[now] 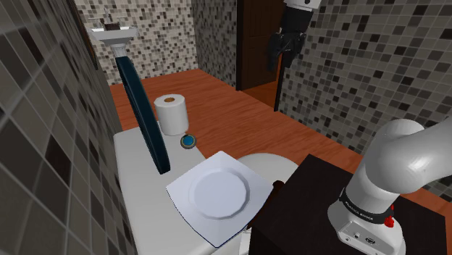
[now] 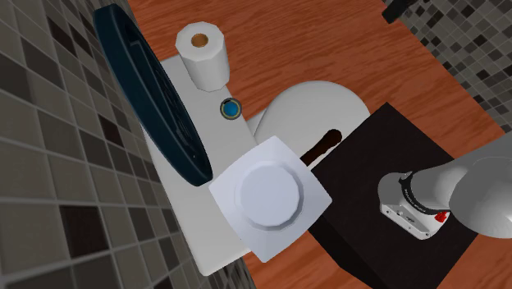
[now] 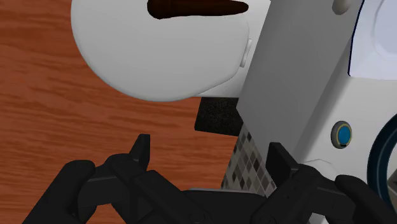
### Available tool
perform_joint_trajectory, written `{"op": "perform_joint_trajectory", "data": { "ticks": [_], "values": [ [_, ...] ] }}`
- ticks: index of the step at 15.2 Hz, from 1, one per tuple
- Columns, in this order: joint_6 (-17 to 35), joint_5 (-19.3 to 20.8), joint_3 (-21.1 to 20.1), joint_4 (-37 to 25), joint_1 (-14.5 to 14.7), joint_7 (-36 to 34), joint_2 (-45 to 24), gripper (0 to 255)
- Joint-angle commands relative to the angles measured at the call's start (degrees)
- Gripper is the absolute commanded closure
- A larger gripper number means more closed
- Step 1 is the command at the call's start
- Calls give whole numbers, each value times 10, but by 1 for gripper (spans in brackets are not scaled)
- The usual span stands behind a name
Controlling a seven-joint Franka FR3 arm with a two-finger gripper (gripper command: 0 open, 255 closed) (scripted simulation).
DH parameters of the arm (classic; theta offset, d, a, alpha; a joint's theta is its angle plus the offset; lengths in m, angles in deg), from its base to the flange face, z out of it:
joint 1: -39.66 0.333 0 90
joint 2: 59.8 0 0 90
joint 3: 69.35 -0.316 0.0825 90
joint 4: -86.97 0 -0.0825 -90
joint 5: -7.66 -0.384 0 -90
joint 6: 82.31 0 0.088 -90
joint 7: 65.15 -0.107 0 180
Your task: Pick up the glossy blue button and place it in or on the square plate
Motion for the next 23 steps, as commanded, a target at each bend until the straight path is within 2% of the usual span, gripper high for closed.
{"op": "perform_joint_trajectory", "data": {
  "ticks": [1, 13, 18, 23],
  "values": [
    [0, 0, 0, 0, 0, 0, 0, 0],
    [84, -27, -134, -48, 24, -148, -169, 0],
    [110, -15, -186, -96, 30, -214, -262, 0],
    [126, 16, -229, -161, 40, -286, -368, 0]
  ]
}}
